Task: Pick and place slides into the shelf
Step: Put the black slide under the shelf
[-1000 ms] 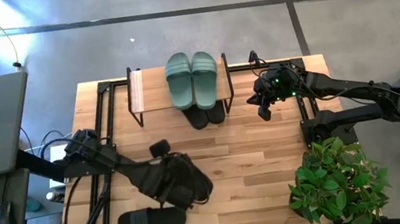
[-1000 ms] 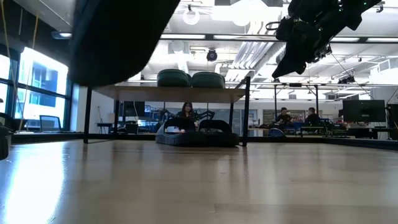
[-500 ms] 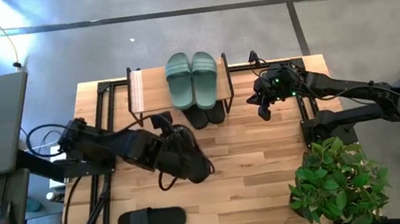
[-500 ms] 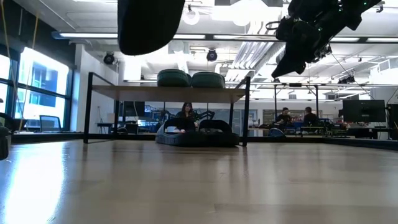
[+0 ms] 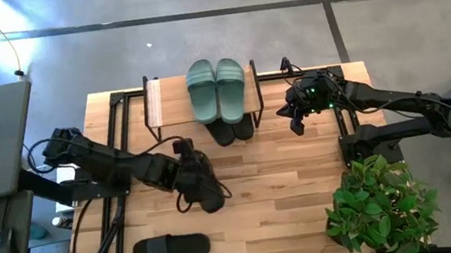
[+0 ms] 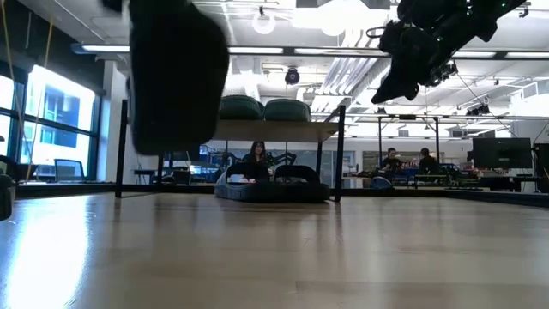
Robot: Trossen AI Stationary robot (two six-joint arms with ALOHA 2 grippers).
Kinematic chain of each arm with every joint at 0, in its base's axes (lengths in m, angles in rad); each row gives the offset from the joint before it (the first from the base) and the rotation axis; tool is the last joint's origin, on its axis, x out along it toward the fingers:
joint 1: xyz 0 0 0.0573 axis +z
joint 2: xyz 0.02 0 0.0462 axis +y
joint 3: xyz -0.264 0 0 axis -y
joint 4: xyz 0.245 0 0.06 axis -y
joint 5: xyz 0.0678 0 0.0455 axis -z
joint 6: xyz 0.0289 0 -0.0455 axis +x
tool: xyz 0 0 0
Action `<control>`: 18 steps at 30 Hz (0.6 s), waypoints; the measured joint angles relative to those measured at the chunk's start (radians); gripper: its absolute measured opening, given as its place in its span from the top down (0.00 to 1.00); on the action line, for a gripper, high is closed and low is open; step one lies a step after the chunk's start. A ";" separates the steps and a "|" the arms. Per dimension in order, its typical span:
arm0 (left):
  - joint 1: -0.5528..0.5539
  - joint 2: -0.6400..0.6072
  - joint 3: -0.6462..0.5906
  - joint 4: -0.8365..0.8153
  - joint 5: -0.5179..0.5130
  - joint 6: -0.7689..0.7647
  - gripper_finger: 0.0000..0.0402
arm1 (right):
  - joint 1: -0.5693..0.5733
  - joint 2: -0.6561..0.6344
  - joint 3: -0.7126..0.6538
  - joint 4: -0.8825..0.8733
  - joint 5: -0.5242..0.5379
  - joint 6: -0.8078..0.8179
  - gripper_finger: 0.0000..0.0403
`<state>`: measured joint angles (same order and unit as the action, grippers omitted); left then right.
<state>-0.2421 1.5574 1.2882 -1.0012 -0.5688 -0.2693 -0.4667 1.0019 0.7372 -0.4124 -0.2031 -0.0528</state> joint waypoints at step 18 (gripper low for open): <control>0.206 0.115 -0.319 0.301 -0.201 0.396 1.00 | 0.000 0.000 0.000 0.022 0.035 0.016 1.00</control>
<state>-0.0359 1.6723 0.9691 -0.6998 -0.7694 0.1271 -0.4671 1.0019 0.7372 -0.3908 -0.1684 -0.0366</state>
